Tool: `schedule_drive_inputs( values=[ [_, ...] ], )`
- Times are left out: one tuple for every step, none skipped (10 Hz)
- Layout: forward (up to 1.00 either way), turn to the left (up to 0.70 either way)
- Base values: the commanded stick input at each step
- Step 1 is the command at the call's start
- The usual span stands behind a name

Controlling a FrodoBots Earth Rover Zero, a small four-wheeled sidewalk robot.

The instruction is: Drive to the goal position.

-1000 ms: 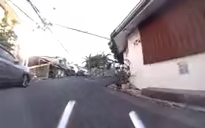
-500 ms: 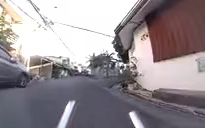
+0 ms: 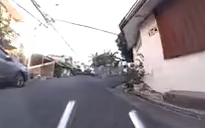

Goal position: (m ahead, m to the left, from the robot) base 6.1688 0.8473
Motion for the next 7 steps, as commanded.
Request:
schedule_drive_inputs(
  values=[
    [0.85,0.0],
    [0.85,0.0],
    [0.85,0.0],
    [0.85,0.0],
    [0.85,-0.06],
    [0.85,-0.24],
    [0.85,-0.34]
  ],
)
